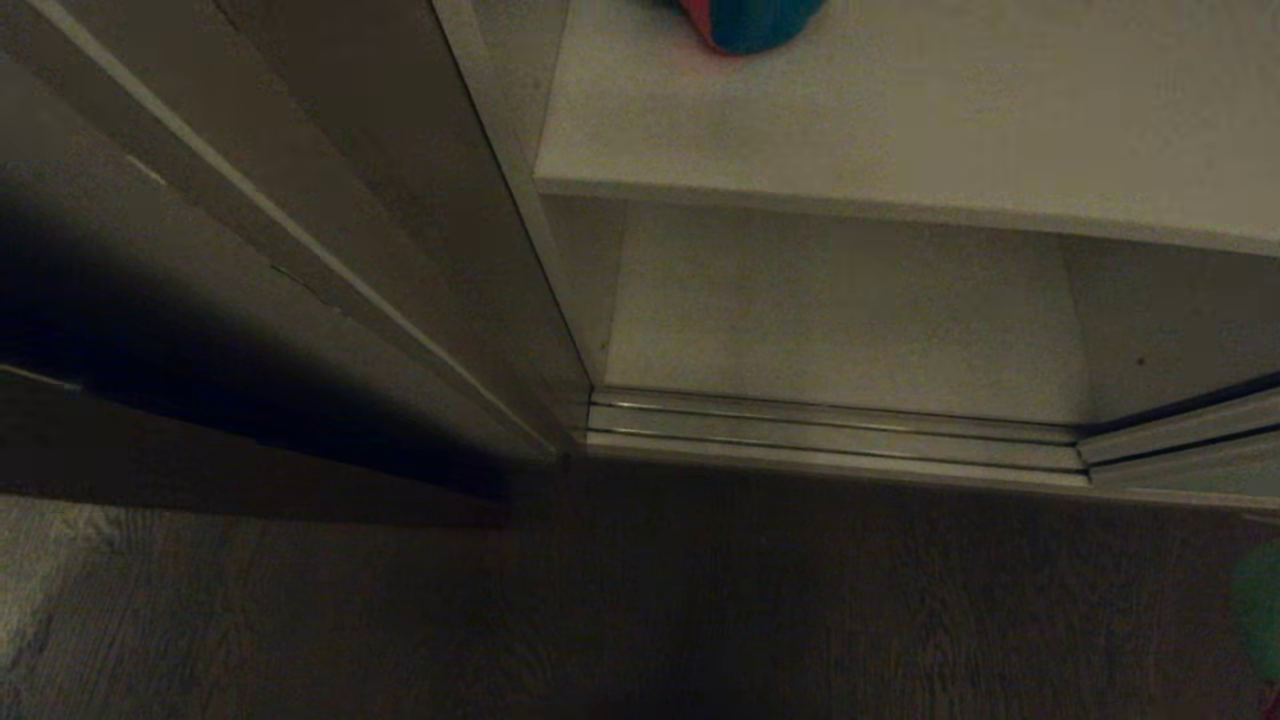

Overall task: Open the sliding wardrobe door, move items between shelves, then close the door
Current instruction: Place the green doll on the higher shelf

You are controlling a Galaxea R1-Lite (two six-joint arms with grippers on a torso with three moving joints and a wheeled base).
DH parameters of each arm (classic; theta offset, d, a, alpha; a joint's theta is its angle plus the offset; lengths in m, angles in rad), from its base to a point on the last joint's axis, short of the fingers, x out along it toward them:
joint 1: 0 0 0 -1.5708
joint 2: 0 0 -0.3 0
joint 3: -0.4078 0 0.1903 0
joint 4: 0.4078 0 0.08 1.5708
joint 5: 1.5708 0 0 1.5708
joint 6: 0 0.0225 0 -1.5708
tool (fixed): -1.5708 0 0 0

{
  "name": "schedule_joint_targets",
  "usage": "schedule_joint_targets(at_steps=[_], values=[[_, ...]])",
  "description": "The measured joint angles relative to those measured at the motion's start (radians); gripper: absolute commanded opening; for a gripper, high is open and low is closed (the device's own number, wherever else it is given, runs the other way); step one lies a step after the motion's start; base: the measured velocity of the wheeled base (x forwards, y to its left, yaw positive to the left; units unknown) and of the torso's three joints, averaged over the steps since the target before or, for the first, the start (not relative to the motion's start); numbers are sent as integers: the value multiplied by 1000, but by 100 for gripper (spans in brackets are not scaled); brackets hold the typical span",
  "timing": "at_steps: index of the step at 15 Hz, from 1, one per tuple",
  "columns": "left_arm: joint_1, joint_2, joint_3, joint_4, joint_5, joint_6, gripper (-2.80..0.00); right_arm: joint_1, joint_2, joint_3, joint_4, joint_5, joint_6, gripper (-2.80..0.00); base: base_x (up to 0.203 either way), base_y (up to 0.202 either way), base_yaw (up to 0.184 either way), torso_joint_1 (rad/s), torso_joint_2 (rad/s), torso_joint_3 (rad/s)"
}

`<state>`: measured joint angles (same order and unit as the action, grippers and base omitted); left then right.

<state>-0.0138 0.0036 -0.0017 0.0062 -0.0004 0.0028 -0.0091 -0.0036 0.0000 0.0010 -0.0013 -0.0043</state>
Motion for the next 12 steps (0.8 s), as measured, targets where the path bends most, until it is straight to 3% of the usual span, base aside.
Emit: schedule_joint_targets(at_steps=[12], values=[[0,0,0,0,0,-1,-280,0,0,0,0,0,0,-280,0,0,0,3,2,205]])
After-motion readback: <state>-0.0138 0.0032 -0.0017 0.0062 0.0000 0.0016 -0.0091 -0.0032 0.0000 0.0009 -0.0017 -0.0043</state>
